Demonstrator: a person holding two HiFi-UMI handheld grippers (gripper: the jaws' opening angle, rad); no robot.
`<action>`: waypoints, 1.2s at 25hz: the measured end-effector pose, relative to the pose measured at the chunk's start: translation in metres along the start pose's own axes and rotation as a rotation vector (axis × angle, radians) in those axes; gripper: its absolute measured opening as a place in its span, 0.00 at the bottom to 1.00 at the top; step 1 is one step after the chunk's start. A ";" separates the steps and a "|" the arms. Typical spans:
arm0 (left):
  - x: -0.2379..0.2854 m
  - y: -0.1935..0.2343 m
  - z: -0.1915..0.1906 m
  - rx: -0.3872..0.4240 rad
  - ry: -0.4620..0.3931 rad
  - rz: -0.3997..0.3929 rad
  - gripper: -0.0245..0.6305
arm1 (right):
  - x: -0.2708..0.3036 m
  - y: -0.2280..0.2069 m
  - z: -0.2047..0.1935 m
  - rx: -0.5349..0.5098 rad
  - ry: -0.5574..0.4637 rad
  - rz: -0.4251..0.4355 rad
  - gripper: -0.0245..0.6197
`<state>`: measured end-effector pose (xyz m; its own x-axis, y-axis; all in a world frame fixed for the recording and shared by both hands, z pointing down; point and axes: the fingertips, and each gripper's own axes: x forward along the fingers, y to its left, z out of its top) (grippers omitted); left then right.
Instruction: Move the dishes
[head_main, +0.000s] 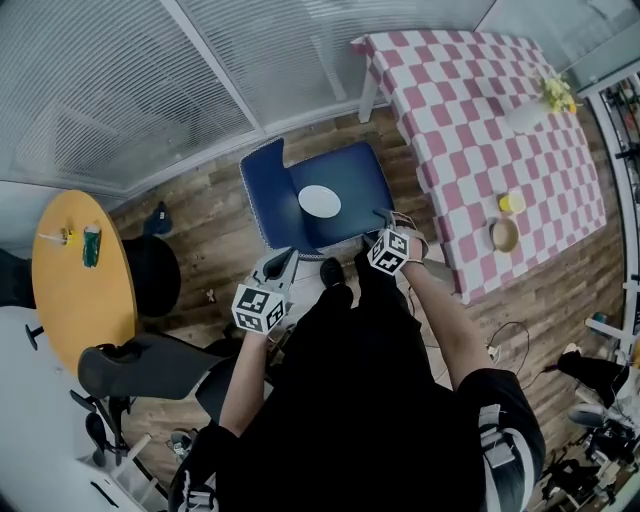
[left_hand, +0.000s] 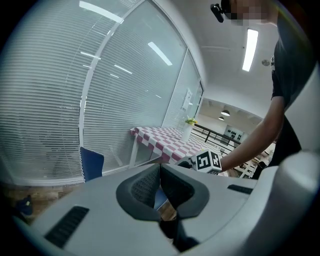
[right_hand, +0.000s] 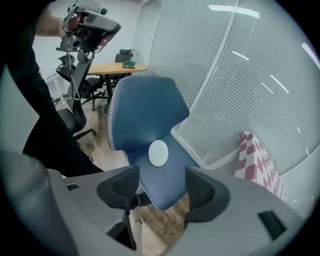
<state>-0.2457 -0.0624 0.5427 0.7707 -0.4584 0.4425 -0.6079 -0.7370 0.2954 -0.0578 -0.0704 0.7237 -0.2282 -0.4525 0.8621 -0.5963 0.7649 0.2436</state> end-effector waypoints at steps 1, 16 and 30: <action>0.001 0.001 0.001 -0.006 -0.002 0.004 0.07 | 0.004 0.001 0.000 0.005 0.001 0.012 0.51; 0.051 0.032 0.001 -0.073 0.045 0.058 0.07 | 0.097 -0.027 -0.005 0.331 -0.047 0.150 0.50; 0.118 0.052 -0.033 -0.151 0.115 0.043 0.07 | 0.194 -0.040 -0.039 0.631 -0.022 0.255 0.49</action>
<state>-0.1921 -0.1384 0.6380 0.7219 -0.4218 0.5485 -0.6681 -0.6312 0.3940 -0.0485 -0.1707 0.8986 -0.4331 -0.3078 0.8472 -0.8550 0.4379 -0.2780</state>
